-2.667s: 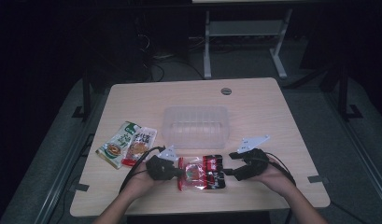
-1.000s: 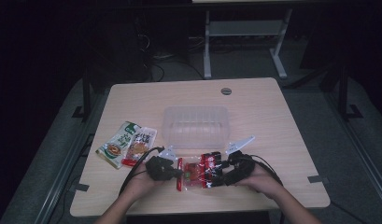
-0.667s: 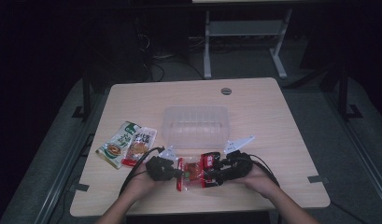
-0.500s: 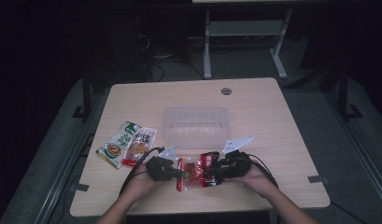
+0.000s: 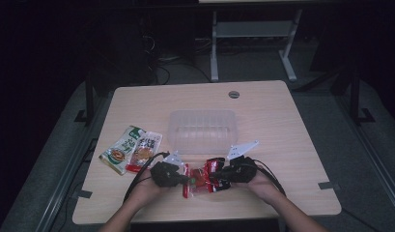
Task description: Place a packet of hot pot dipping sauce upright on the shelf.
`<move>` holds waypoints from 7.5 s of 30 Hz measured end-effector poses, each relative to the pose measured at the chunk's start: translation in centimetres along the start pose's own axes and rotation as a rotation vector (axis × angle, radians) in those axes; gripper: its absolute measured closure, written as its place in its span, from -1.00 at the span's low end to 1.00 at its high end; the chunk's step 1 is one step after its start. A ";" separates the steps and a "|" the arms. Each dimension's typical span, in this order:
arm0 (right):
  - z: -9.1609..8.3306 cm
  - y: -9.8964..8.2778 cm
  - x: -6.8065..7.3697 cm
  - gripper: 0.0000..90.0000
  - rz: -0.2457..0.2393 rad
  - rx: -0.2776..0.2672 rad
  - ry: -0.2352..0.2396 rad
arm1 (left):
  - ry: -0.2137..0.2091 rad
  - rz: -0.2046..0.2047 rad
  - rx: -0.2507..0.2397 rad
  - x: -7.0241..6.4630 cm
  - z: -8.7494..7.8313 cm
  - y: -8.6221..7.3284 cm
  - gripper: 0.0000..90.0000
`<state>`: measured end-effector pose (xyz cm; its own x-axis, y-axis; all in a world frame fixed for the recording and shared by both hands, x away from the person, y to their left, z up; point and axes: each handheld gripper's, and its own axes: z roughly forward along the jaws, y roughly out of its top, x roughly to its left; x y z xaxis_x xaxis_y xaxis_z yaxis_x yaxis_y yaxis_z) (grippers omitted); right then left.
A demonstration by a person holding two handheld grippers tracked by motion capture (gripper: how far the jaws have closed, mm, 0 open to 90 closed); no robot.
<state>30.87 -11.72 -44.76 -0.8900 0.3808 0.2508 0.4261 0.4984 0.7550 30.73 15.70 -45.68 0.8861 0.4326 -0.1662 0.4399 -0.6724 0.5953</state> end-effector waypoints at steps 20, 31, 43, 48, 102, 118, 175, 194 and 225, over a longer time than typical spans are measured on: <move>-1.3 0.6 0.3 1.00 -0.005 -0.081 0.103 | -0.005 -0.015 -0.044 0.3 -1.0 -0.2 0.99; -2.6 1.2 0.5 1.00 -0.028 -0.138 0.124 | -0.010 -0.029 -0.054 0.6 -1.9 -0.8 0.66; -3.8 1.8 0.6 1.00 -0.043 -0.171 0.136 | -0.022 -0.022 -0.055 0.4 -2.2 -1.0 0.42; -4.5 2.4 0.7 1.00 -0.056 -0.199 0.145 | -0.023 -0.018 -0.054 0.4 -2.2 -1.0 0.41; -4.7 8.2 -5.4 1.00 -0.061 -0.261 -0.063 | 0.002 0.011 -0.053 0.1 -2.2 -1.0 -0.20; -3.0 8.7 -6.6 1.00 -0.046 -0.245 -0.048 | 0.026 -0.011 -0.064 -0.7 -2.9 -2.6 -0.25; -3.9 7.3 -5.8 -0.14 0.004 -0.225 -0.130 | -0.015 0.085 -0.037 -1.3 -1.8 -1.3 -0.26; -4.7 4.3 -3.1 -0.26 -0.028 -0.129 -0.134 | -0.018 0.097 -0.036 -1.2 -1.6 -0.9 -0.26; -4.2 -0.8 -1.1 -0.35 -0.054 0.017 -0.176 | 0.293 -0.168 -0.056 4.4 -7.9 -3.9 -0.21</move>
<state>30.77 -15.79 -43.09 -0.8702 0.4826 0.0992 0.3824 0.5347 0.7536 31.76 24.93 -42.52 0.7187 0.6943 -0.0372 0.5604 -0.5468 0.6221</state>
